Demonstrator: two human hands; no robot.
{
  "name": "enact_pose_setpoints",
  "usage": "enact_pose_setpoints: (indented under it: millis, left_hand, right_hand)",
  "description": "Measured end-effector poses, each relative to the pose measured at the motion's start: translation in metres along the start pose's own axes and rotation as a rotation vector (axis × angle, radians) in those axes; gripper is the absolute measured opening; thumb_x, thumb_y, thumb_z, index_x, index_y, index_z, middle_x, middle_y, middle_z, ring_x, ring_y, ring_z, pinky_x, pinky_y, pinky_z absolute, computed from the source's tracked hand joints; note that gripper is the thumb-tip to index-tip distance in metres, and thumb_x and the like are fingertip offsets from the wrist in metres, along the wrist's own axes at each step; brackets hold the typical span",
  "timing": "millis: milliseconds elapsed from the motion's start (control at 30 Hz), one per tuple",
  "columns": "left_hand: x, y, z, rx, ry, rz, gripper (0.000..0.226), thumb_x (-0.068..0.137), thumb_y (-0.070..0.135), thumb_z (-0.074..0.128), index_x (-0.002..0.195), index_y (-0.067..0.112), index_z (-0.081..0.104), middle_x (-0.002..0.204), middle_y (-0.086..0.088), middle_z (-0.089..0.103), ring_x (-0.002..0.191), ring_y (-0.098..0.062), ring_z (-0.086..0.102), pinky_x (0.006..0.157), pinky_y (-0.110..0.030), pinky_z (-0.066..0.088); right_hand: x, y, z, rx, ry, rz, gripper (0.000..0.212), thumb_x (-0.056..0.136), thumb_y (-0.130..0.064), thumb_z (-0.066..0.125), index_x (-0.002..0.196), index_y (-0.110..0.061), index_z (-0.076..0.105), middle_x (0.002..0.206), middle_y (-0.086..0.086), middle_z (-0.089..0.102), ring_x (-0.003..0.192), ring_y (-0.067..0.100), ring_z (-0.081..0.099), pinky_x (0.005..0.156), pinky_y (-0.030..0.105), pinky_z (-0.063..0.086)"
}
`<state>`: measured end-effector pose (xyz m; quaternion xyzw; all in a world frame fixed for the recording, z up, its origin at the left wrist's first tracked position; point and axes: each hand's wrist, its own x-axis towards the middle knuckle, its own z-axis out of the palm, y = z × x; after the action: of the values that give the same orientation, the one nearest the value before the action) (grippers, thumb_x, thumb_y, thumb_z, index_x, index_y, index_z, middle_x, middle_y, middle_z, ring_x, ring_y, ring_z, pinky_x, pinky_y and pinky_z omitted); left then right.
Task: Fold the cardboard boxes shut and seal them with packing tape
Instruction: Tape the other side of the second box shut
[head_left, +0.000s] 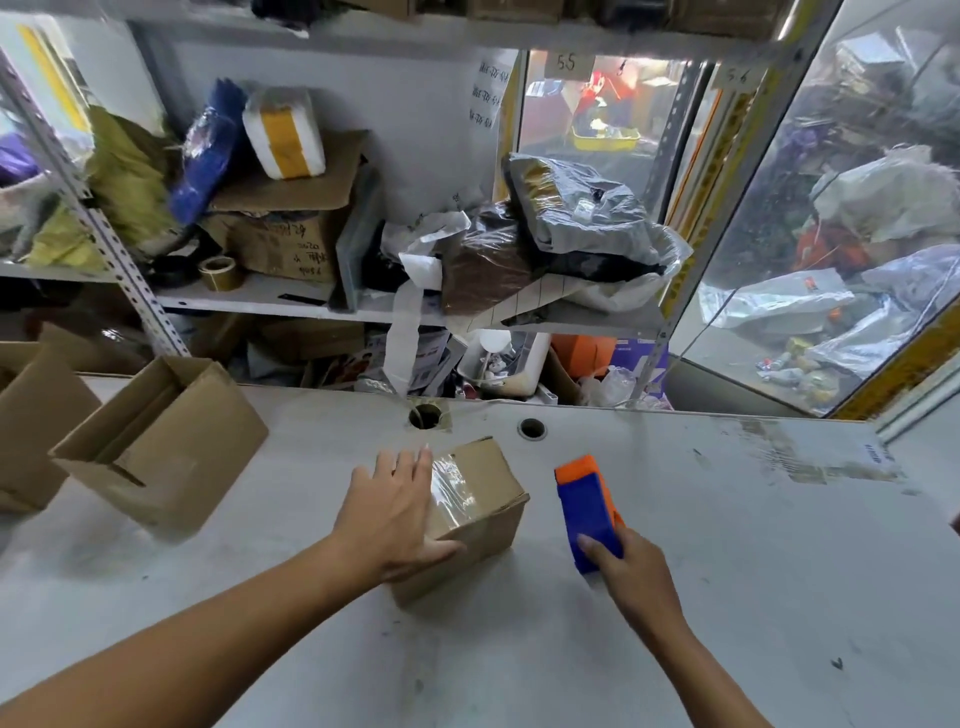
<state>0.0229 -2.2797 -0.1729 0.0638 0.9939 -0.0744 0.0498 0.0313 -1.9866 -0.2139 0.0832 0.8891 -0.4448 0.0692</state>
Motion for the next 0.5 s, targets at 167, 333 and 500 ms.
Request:
enact_pose_setpoints:
  millis: [167, 333, 500]
  left_hand:
    - [0.012, 0.005, -0.037, -0.614, -0.153, -0.074, 0.099, 0.087, 0.078, 0.041, 0.160, 0.019, 0.009, 0.163, -0.006, 0.028, 0.144, -0.028, 0.033, 0.113, -0.045, 0.033]
    - [0.021, -0.002, -0.087, -1.382, -0.370, 0.066, 0.037, 0.102, 0.040, 0.053, 0.119, 0.012, 0.069, 0.112, -0.015, 0.069, 0.095, -0.018, 0.067, 0.075, -0.024, 0.056]
    - [0.018, -0.009, -0.080, -1.545, -0.526, -0.004, 0.037, 0.096, 0.034, 0.064, 0.118, 0.005, 0.069, 0.102, -0.008, 0.067, 0.093, -0.022, 0.062, 0.080, -0.032, 0.059]
  right_hand:
    - [-0.044, -0.055, -0.010, 0.357, -0.199, -0.160, 0.030, 0.072, -0.044, 0.066, 0.078, -0.015, 0.068, 0.069, 0.010, 0.070, 0.070, 0.039, 0.069, 0.062, 0.038, 0.049]
    - [-0.078, -0.080, -0.001, 0.520, -0.377, -0.220, 0.022, 0.071, -0.038, 0.070, 0.079, -0.018, 0.072, 0.068, 0.009, 0.068, 0.064, 0.030, 0.068, 0.059, 0.033, 0.053]
    - [-0.085, -0.081, -0.006, 0.545, -0.411, -0.229, 0.024, 0.073, -0.036, 0.069, 0.085, -0.015, 0.072, 0.072, 0.009, 0.068, 0.066, 0.029, 0.068, 0.060, 0.037, 0.053]
